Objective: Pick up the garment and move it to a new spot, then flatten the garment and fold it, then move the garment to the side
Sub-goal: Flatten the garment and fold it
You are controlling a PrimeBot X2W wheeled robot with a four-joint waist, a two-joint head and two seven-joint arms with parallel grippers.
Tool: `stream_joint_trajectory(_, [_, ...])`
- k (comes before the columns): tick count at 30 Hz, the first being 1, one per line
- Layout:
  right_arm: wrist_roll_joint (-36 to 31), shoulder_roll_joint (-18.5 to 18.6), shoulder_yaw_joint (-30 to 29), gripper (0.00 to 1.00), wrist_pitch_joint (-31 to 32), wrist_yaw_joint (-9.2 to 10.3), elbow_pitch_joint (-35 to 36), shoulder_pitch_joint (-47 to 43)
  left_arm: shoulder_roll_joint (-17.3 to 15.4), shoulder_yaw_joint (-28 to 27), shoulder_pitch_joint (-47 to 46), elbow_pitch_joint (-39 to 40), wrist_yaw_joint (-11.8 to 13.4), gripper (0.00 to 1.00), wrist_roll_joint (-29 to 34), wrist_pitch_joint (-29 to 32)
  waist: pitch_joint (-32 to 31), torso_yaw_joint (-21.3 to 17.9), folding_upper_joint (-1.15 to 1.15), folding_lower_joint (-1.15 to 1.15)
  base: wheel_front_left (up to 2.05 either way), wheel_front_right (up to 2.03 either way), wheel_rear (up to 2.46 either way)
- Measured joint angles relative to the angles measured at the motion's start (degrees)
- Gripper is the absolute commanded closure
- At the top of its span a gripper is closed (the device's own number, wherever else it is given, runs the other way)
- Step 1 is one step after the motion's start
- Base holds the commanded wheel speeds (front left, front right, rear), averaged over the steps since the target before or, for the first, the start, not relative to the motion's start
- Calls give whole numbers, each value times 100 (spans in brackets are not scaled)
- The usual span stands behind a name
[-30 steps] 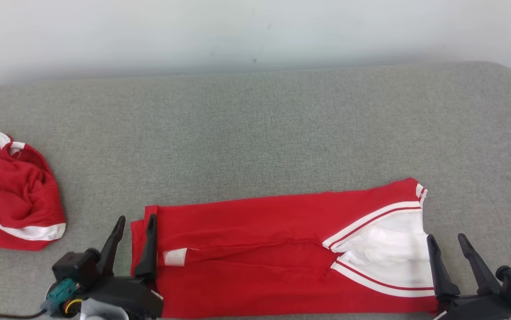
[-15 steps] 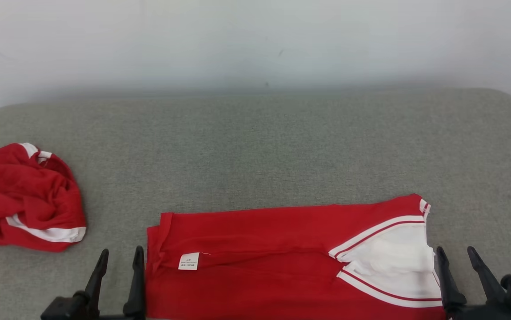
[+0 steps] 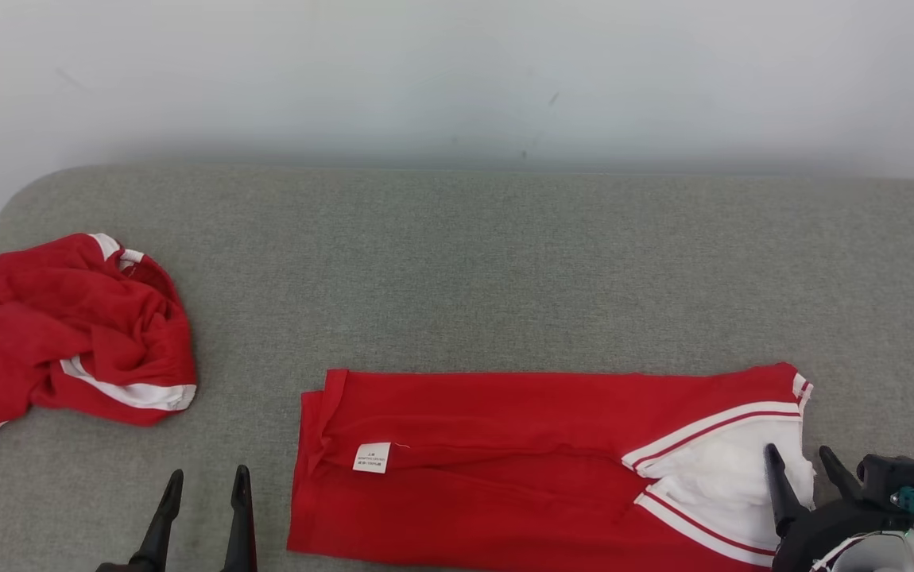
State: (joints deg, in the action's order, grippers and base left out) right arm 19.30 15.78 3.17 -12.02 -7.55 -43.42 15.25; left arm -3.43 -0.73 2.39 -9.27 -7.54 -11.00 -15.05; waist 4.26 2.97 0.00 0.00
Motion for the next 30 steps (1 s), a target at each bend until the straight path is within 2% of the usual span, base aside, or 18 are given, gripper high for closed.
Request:
stream_joint_trajectory(7, [-81, -153, -69, 0, 0, 0, -751, 234, 32, -82, 13, -1, 0, 0, 105, 0, 38, 161, 0, 0, 0, 0, 0])
stream_joint_trajectory(8, [-68, -177, -38, 12, -8, 0, -802, 247, 33, -112, 21, -2, 0, 0, 137, 0, 51, 170, 0, 0, 0, 0, 0])
stream_joint_trajectory(9, [-60, -197, -1, 51, -12, 1, -838, 257, 35, -135, 27, -3, 0, 0, 154, 0, 63, 174, 0, 0, 0, 0, 0])
stream_joint_trajectory(10, [16, -214, 77, 98, -19, 1, -928, 318, 43, -185, 34, -2, 0, 0, 180, 0, 79, 169, 0, 0, 0, 0, 0])
stream_joint_trajectory(15, [156, -224, 240, 100, -71, -1, -1076, 440, 46, -276, 91, -26, 0, 0, 180, 0, 86, 115, 0, 0, 0, 0, 0])
stream_joint_trajectory(18, [203, -111, 255, 100, -113, -13, -1187, 495, 49, -299, 100, -43, 0, 0, 155, 0, 69, 74, 0, 0, 0, 0, 0])
stream_joint_trajectory(25, [275, 694, -14, 100, -172, -3, -1491, 572, 52, -316, 112, -76, 0, 0, 134, 0, -15, 19, 0, 1, 0, 0, 0])
stream_joint_trajectory(30, [291, 825, -32, 100, -211, -3, -1332, 587, 51, -381, 140, -89, 0, 0, 103, 0, -31, -84, 0, 1, 0, 0, 0])
